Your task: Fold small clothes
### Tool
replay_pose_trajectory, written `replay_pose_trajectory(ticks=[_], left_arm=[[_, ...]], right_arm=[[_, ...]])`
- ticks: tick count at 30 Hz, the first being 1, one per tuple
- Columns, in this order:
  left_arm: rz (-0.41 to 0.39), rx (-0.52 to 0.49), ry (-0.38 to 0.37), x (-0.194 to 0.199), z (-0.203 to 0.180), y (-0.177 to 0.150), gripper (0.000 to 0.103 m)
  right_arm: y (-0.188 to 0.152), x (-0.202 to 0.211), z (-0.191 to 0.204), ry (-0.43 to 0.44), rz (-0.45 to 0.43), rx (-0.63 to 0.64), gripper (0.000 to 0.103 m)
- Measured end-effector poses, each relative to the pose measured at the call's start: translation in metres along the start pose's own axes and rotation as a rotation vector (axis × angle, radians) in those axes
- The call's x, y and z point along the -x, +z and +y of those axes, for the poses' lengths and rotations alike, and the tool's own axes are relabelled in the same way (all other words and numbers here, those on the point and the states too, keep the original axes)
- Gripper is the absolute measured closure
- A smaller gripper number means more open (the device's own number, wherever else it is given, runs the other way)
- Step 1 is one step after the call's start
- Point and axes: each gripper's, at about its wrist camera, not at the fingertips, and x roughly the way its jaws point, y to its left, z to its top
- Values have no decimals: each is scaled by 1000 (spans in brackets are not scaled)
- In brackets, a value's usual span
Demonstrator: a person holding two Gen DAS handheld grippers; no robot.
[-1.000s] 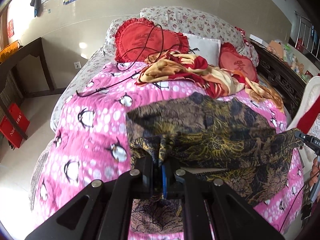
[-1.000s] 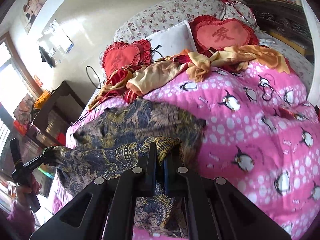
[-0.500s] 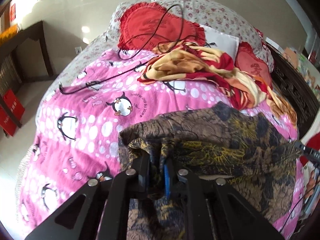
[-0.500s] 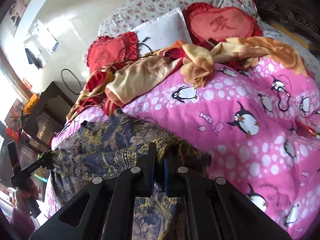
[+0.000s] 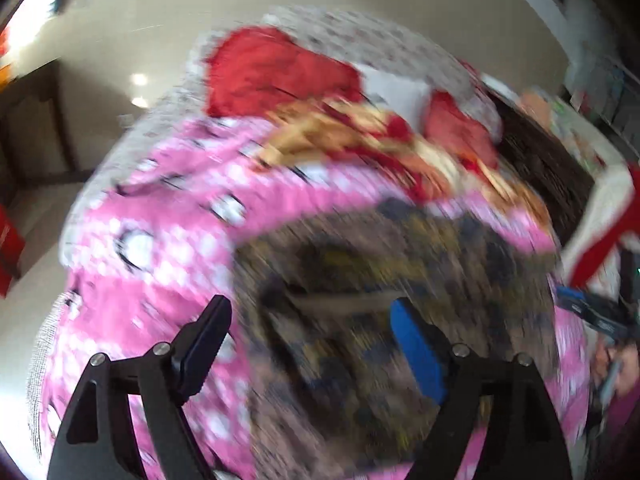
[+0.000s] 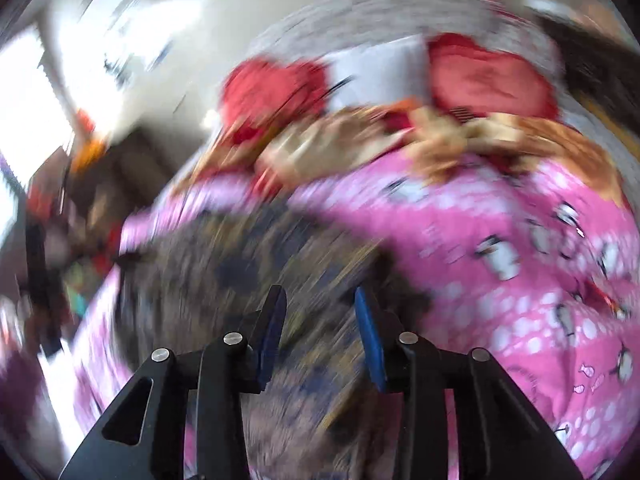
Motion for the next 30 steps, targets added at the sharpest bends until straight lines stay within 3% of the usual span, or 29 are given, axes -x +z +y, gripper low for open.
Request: replay_pose_trajectory(ticks=[3,5,9,13,16,19,22,24,27,30], left_arm=[[86,-62,7,-20,-22,-16,18],[117,-66,40,-36,-28,-16,18],[145,-69,89,-65,-23,7,22],[48,42,92,-71,3,63,22],[-26,147,131,-74,25,95,23],[-53,206,97,-61,37,105,24],[-91,161,75,-35,33,94,23],[-68,120,44,-26,30,82,23],[15,67,37,-35,17,62,20],[133,12,102,-73,4,49,20]], right_arm=[[-14,-32,25,-5,74,76,76],[-12,-52,24,-9,99,51,76],[18,-69,1,-33,41,-51,76],[60,-66,-23,-57,-76,-121,76],[84,-81,-39,-75,-88,-179,76],[89,-79,-47,-103,-90,-225,76],[77,-49,-38,-84,-176,-203,76],[65,-38,-32,-62,-168,-151,76],[49,-45,-22,-42,-73,-76,76],[42,-70,-14,-98,3,3,76]])
